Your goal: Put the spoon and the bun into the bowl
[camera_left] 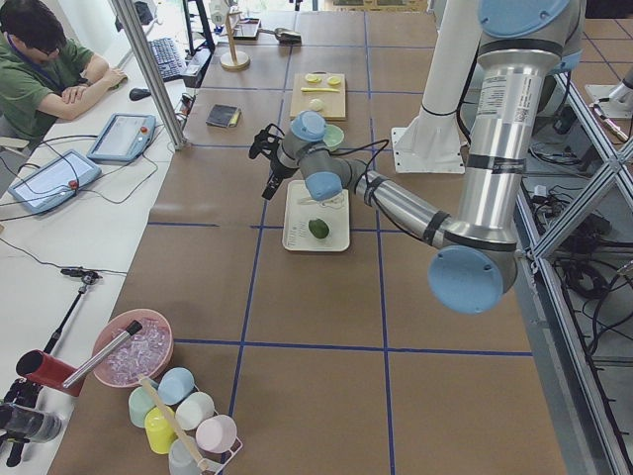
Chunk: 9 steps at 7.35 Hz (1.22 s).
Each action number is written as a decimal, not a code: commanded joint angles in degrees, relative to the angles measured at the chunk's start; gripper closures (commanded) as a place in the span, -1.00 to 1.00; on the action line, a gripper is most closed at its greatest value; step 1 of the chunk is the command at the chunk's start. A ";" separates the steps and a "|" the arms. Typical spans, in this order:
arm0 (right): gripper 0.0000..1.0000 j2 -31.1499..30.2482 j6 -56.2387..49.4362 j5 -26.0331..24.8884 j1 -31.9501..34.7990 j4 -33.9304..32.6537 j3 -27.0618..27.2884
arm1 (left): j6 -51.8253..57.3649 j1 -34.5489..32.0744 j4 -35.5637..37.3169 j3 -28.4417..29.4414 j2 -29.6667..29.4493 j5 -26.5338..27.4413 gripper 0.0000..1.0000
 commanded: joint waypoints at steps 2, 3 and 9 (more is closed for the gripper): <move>-1.00 -0.11 0.02 -0.05 0.00 0.00 -0.15 | -11.11 9.77 8.42 1.26 -4.63 4.89 -1.00; -1.00 -0.11 0.02 -0.05 0.00 0.00 -0.15 | -15.30 10.57 7.98 2.74 -4.63 4.97 -1.00; -1.00 -0.02 0.02 -0.05 0.00 0.00 -0.15 | -23.34 15.06 3.14 9.69 -4.46 10.07 -0.66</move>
